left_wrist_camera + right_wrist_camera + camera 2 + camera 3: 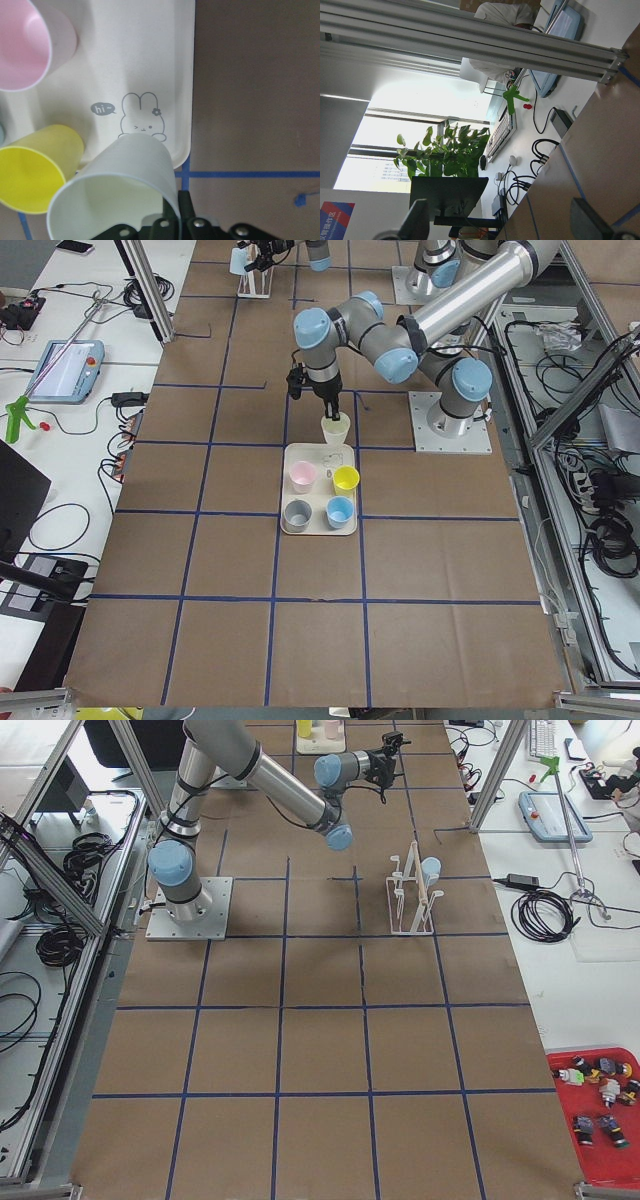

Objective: Transfer IKEA cup to right arm and place on rack

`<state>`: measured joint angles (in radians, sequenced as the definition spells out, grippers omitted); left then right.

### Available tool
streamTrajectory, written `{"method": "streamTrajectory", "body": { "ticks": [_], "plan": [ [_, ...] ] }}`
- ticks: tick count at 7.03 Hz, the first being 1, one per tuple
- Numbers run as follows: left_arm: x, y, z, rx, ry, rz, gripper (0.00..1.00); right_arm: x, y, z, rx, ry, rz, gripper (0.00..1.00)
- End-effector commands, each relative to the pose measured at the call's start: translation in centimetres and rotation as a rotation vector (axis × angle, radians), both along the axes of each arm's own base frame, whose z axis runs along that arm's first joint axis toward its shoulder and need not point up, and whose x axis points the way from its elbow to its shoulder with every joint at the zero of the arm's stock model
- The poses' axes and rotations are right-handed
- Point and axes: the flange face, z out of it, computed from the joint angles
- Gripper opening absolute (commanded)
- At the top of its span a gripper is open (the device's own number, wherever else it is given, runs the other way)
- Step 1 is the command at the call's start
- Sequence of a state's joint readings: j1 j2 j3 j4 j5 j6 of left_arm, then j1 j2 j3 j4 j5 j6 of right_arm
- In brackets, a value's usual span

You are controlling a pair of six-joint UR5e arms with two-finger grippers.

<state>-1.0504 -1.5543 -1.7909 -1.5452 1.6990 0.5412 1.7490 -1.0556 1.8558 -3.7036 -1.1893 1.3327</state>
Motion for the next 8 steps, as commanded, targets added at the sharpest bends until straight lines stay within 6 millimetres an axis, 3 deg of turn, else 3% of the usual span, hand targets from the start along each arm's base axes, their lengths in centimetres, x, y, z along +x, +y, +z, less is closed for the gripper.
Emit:
{"method": "streamTrajectory", "body": {
  "ticks": [1, 3, 6, 8],
  "plan": [
    [-1.3, -5.4, 2.7, -0.044, 0.015, -0.051, 0.0, 1.4, 0.5, -0.3, 0.027, 0.007, 0.028, 1.0],
    [-0.8, -12.0, 1.1, -0.163, 0.167, -0.057, 0.0, 2.0, 0.8, -0.4, 0.028, 0.007, 0.042, 1.0],
    [-1.3, -18.1, -4.4, -0.441, 0.363, -0.126, 0.0, 2.0, 0.8, -0.9, 0.026, 0.002, 0.046, 1.0],
    [-2.9, -19.2, -5.9, -0.63, 0.482, -0.167, 0.0, 1.9, 0.7, -1.1, 0.031, 0.004, 0.035, 1.0]
  ]
}}
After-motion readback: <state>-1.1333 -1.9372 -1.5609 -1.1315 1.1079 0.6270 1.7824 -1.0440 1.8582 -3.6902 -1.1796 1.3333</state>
